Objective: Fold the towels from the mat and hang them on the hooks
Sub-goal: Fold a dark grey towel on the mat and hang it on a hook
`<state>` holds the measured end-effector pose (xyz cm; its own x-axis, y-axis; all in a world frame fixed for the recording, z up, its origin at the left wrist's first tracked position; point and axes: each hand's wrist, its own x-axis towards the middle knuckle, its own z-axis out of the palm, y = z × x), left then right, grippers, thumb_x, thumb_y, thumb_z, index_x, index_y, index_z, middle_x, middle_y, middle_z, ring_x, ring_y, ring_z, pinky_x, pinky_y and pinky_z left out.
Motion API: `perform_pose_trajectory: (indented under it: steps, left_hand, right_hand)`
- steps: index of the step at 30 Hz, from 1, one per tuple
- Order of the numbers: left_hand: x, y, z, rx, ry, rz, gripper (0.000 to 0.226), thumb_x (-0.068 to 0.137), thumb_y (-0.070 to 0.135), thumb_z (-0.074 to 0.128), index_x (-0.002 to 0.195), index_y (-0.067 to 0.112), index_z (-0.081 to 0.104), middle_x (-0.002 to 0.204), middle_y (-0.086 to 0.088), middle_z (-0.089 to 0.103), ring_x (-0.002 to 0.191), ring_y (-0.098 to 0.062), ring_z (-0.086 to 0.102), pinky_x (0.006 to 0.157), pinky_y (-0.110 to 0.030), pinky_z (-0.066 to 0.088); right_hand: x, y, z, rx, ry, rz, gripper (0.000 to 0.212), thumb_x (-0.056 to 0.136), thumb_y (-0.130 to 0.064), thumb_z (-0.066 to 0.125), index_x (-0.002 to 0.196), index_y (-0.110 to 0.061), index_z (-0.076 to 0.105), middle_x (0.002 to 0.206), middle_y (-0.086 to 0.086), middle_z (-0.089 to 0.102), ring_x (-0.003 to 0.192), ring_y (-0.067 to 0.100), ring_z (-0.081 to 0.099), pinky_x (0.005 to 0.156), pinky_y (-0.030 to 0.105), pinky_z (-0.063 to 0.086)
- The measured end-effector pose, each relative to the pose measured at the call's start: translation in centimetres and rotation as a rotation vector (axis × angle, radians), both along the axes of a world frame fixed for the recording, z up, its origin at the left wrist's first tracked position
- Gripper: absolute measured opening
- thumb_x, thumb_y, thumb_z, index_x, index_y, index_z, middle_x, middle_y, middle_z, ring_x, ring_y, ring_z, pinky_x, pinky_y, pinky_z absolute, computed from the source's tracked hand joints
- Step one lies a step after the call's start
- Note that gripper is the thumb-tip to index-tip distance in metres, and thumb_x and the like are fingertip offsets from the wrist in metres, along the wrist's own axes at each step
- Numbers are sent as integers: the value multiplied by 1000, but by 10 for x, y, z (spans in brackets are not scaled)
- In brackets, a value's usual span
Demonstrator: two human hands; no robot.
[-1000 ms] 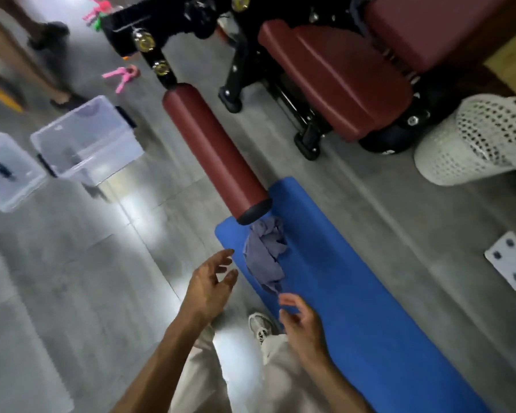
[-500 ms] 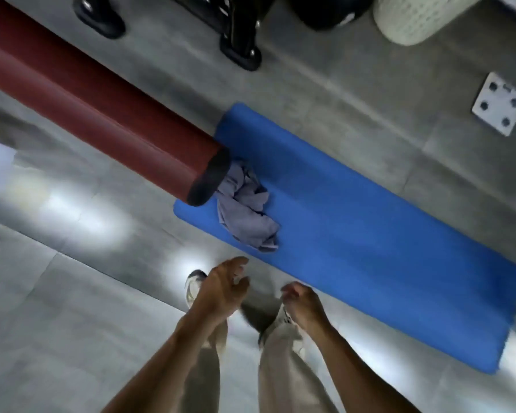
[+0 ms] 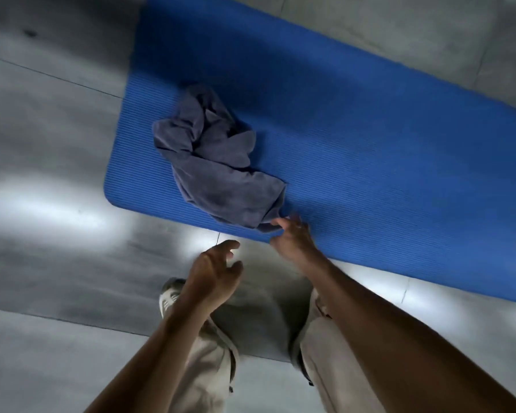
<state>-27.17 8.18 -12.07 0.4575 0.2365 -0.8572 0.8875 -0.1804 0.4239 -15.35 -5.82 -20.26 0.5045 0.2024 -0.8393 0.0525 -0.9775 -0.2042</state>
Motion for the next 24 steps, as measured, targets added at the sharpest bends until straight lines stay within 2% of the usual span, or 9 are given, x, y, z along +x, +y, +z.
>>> perform_pose_trajectory:
  steps: [2,3,6,9,13,16,19,21,24]
  left_hand:
    - [-4,1,-13,10,2,-30,38,90,24,60,128,28,57,122,-2,65,108,-15,62,95,-36,51]
    - [-4,3,-18,24,3,-48,38,91,24,60,128,27,57,121,-1,65,107,-14,62,94,-34,51]
    - [-12,9,-22,51,9,-75,35,90,24,58,124,29,58,119,-1,67,104,-13,64,92,-33,52]
    - [-12,12,-4,75,21,-75,32,88,24,60,120,31,59,117,-2,68,103,-15,65,90,-36,53]
    - [-1,1,53,69,32,-88,35,86,38,56,122,38,55,118,6,66,103,-12,64,90,-38,53]
    - [9,-15,110,57,1,-94,36,85,41,55,122,45,51,111,14,62,104,-11,63,91,-40,53]
    - [23,-37,185,64,-64,-57,37,87,22,63,122,32,58,109,5,63,105,-16,64,91,-30,50]
    - [40,-53,246,78,-144,-59,44,84,17,66,125,29,57,112,4,64,102,-11,63,84,-15,46]
    - [68,-80,335,125,-338,-67,51,76,29,69,122,45,52,107,22,56,95,6,53,73,0,37]
  right_hand:
    - [9,0,-23,-67,73,79,54,90,-22,57,141,-29,43,162,1,9,145,31,14,114,49,25]
    - [12,-1,-36,-80,137,112,59,90,-22,57,146,-27,37,162,-1,8,147,29,12,115,50,24]
    - [10,-10,-45,-70,260,121,76,74,-32,56,147,-28,34,154,-1,30,139,26,34,110,45,36]
    - [5,-23,-15,134,183,-39,56,75,-22,63,130,-22,57,134,2,57,122,20,54,98,30,45]
    - [-3,-38,81,374,51,-248,15,77,-11,72,92,-17,74,86,-4,71,76,-5,59,69,15,39]
    - [-1,-49,171,498,133,-470,21,66,-7,75,69,-23,62,58,-18,59,56,-7,51,58,15,38]
    - [8,-58,282,675,239,-685,14,56,-4,58,66,-13,54,55,-12,52,55,-1,46,56,13,36]
    - [18,-64,360,761,253,-765,16,54,0,55,61,-15,53,56,-9,50,54,3,44,54,16,34]
    - [35,-73,467,848,269,-788,22,49,-2,55,54,-24,57,55,-1,46,51,8,39,50,19,29]
